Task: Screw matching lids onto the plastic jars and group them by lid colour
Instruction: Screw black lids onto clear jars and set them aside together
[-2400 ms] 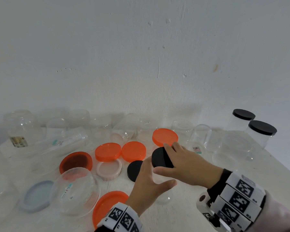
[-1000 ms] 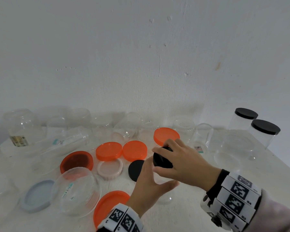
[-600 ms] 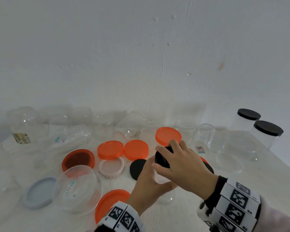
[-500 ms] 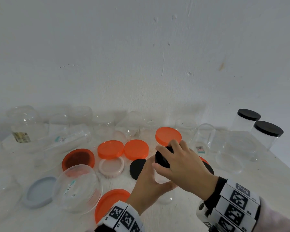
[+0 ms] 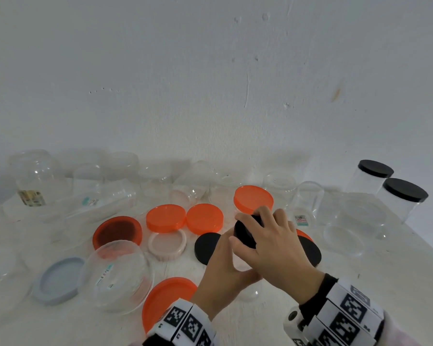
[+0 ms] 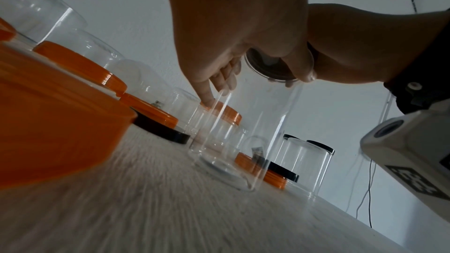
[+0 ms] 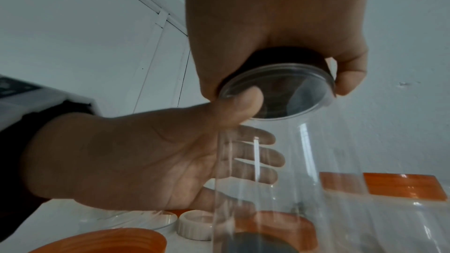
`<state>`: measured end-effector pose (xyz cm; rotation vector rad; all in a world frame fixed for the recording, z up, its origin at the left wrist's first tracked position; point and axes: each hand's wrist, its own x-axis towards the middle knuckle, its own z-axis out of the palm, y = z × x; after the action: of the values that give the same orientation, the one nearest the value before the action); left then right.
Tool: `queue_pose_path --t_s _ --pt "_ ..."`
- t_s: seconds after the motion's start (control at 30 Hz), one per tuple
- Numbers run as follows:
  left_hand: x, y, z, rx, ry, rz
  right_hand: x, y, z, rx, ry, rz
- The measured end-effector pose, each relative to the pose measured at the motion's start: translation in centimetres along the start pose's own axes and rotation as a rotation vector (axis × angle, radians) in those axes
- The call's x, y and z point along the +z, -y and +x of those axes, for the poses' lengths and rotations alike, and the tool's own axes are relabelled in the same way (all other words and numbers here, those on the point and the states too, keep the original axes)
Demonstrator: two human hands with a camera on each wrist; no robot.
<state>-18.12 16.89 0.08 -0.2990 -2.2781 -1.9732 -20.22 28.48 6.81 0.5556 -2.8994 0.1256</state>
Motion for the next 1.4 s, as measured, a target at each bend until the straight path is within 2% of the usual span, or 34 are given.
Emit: queue_pose_path --t_s 0.3,0.47,0.6,0.8,0.87,1.03,1.17,1.27,1.33,1.4 --pt "0.1 0.4 0.0 0.057 -0.035 0.057 0.4 0.4 -0.5 0.003 -0.073 0.19" --pt "-1.8 0.6 0.3 0.03 0.111 0.217 0.6 0.1 -0.6 -0.008 -0.088 0.214" --pt "-4.8 2.0 0.5 -0.073 0.222 0.554 0.8 0.1 -0.7 -0.021 -0.138 0.244" --pt "-8.4 4.0 -0.2 -0.326 0.306 0.757 1.0 -0.2 -0.5 -0.036 -0.112 0.255" --pt "-8.7 4.2 -0.4 -0.352 0.329 0.777 0.9 -0.4 -0.6 -0.047 -0.087 0.26" --pt "-8.5 4.4 -0.7 -0.308 0.323 0.823 0.2 -1.3 -1.4 -0.106 -0.023 0.239" --pt "-8.3 4.3 -0.8 -0.313 0.308 0.873 -1.0 -3.8 -3.2 -0.115 0.08 0.38" --pt "-8.0 4.0 -0.6 -0.314 0.292 0.921 -2.4 -7.7 -5.5 -0.032 0.104 0.552" --pt "-7.8 3.8 -0.4 -0.314 0.276 0.948 -3.7 -10.8 -7.3 0.044 0.063 0.595" --pt "-7.8 3.9 -0.3 -0.315 0.288 0.966 -5.3 -14.1 -8.9 0.133 -0.054 0.59"
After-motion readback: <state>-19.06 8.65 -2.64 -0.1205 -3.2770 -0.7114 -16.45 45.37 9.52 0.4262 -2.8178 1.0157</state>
